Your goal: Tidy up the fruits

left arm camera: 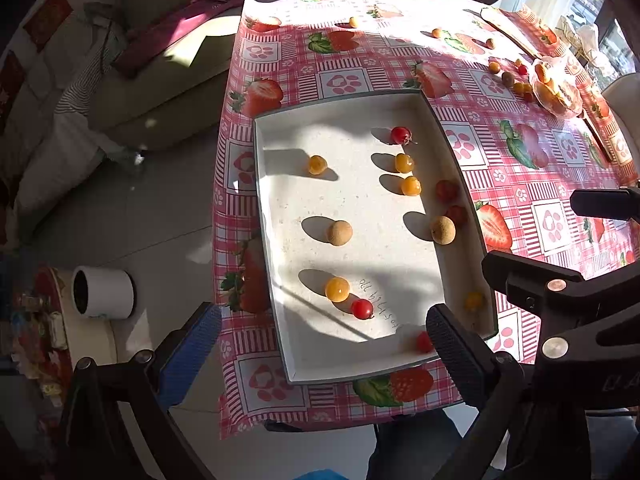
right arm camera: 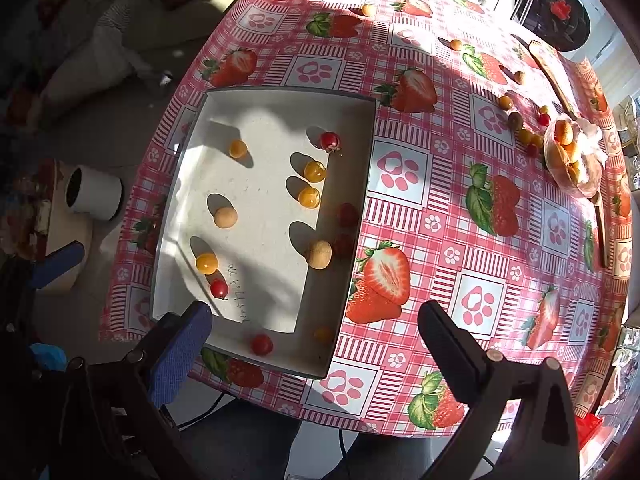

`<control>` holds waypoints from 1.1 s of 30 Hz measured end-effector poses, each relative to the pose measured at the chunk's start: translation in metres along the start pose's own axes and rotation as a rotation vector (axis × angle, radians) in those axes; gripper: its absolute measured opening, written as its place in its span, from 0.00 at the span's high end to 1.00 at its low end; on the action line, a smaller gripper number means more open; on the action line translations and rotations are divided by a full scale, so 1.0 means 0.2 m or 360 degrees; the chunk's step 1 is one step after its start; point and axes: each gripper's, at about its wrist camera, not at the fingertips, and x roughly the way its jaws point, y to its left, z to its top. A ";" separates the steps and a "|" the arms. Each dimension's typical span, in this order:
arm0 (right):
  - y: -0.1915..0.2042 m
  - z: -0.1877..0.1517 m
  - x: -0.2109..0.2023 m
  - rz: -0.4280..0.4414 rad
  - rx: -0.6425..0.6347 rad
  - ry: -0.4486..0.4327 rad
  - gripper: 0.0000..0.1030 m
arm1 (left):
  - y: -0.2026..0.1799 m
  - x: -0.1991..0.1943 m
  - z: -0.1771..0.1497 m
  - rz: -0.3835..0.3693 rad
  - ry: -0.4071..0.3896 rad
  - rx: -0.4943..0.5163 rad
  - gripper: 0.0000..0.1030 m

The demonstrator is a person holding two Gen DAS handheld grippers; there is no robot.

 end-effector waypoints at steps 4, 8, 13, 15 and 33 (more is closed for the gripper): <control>0.00 0.00 0.00 0.0002 -0.0002 0.0002 0.00 | 0.00 0.00 0.00 0.0000 0.0001 0.0002 0.00; 0.00 0.00 0.00 0.0002 -0.0003 0.0002 0.00 | 0.00 0.00 0.00 0.0001 0.0002 -0.0002 0.00; 0.00 0.00 0.00 0.0001 -0.0001 0.0001 0.00 | 0.00 0.00 0.00 0.0000 0.0001 -0.0002 0.00; 0.00 0.00 0.00 0.0002 -0.0002 0.0001 0.00 | 0.00 0.00 0.00 -0.0001 0.0001 0.0000 0.00; 0.01 -0.01 0.01 0.0003 -0.0002 0.0004 0.00 | 0.00 0.01 0.01 -0.0002 0.0013 0.0011 0.00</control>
